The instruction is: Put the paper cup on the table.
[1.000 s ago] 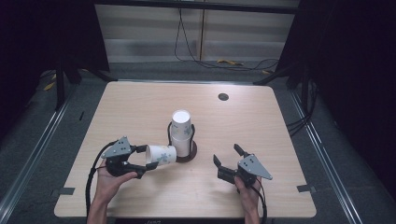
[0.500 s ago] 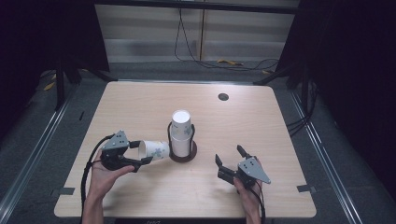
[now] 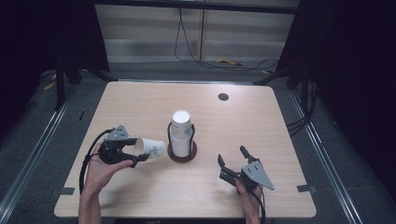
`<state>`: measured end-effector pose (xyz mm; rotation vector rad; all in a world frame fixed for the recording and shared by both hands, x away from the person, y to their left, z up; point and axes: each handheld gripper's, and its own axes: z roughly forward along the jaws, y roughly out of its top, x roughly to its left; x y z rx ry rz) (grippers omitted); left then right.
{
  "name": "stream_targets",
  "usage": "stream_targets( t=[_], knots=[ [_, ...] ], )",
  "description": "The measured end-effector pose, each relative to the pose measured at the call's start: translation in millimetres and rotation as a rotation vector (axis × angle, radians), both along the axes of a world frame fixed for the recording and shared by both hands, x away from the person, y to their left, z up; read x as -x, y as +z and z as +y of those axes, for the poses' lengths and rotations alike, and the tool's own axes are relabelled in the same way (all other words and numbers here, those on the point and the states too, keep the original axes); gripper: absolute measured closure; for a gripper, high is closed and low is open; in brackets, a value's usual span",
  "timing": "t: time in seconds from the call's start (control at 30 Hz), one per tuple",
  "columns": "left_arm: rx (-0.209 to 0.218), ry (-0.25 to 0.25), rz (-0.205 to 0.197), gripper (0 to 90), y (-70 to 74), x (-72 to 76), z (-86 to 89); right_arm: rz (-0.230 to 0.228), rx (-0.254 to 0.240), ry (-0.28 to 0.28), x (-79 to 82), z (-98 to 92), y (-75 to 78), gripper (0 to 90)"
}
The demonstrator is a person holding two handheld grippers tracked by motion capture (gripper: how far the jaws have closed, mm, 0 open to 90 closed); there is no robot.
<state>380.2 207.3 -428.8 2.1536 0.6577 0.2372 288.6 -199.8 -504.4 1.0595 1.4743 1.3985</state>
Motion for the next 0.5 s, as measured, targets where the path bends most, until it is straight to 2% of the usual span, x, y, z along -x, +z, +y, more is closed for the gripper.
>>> stream_targets(
  t=[0.07,0.1,0.23,0.27,0.4,0.5],
  knots=[
    [-0.011,0.008,0.028,27.6,6.0,-3.3,-0.6,-0.019,-0.01,0.019,1.5,-1.8,-0.7,13.8],
    [-0.04,0.007,0.018,27.6,10.5,-4.9,-0.2,-0.026,-0.013,0.026,2.0,-2.1,-0.9,13.4],
    [-0.066,0.019,0.028,27.7,22.0,-11.4,3.7,-0.025,-0.011,0.03,1.8,-2.0,-0.9,13.7],
    [-0.074,0.024,0.034,27.7,22.6,-13.2,4.2,-0.024,-0.013,0.03,1.9,-2.0,-0.9,13.7],
    [-0.152,0.069,0.064,27.6,22.4,-23.6,3.3,-0.024,-0.013,0.033,1.9,-2.0,-0.9,13.7],
    [-0.169,0.066,0.07,27.7,23.7,-31.8,2.0,-0.024,-0.014,0.035,1.7,-2.0,-1.0,13.7]
  ],
)
